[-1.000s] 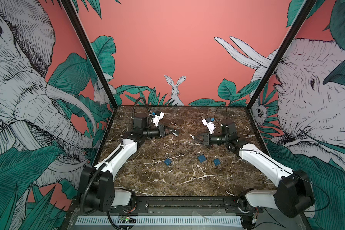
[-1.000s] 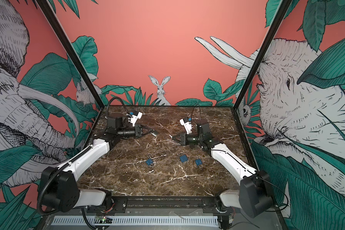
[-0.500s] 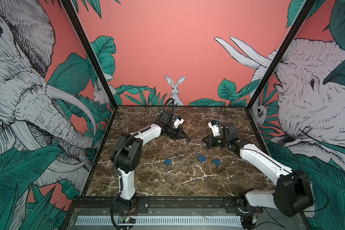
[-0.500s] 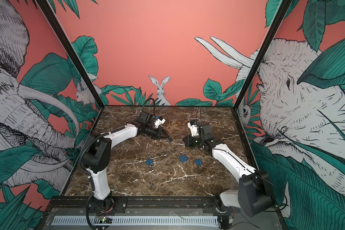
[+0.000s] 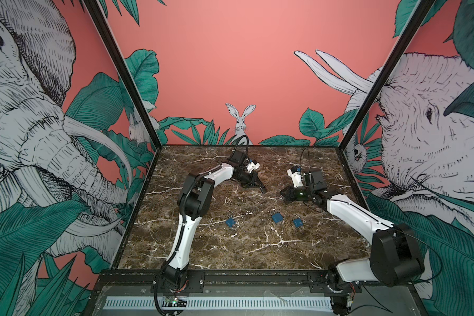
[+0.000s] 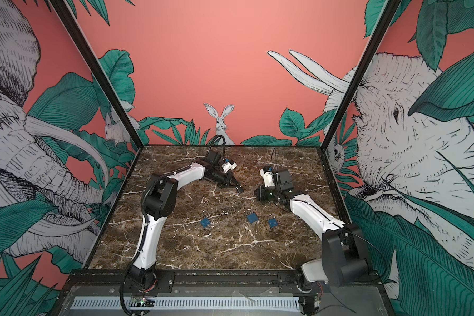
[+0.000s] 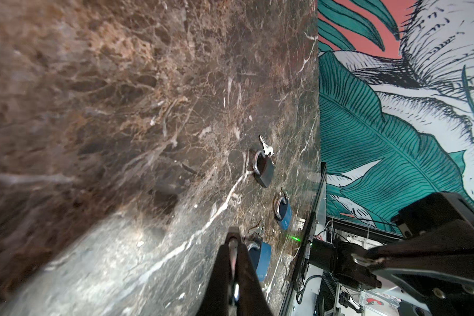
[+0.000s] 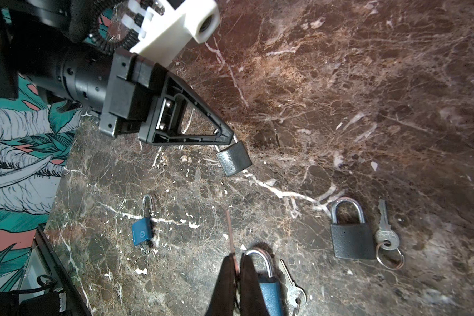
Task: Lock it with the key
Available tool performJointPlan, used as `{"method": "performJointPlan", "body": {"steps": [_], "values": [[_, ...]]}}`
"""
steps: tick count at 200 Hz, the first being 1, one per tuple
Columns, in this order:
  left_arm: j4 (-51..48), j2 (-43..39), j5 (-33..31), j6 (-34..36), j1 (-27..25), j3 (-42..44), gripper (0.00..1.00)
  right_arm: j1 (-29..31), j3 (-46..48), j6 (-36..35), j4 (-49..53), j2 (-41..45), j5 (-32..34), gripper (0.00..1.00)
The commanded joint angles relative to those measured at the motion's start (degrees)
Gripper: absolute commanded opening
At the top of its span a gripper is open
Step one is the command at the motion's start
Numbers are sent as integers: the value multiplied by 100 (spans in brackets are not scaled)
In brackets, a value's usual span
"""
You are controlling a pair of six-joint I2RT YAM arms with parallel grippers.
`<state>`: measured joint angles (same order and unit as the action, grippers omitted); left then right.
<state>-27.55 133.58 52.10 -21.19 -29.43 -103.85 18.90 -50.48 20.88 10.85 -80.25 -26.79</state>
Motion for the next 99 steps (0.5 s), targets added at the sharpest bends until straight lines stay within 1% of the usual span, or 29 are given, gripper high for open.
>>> {"method": "performJointPlan", "body": {"steps": [1,55,99], "values": [[-388,49,310,226,-46,-285,0,-25,-50,-97,-240,-68,-12,0],[-433,359,525,247,-59,-482,0,-26,-41,-14,-337,-183,-25,0],[-428,502,537,214,-89,-511,0,-22,-49,66,-401,-298,-31,0]]}}
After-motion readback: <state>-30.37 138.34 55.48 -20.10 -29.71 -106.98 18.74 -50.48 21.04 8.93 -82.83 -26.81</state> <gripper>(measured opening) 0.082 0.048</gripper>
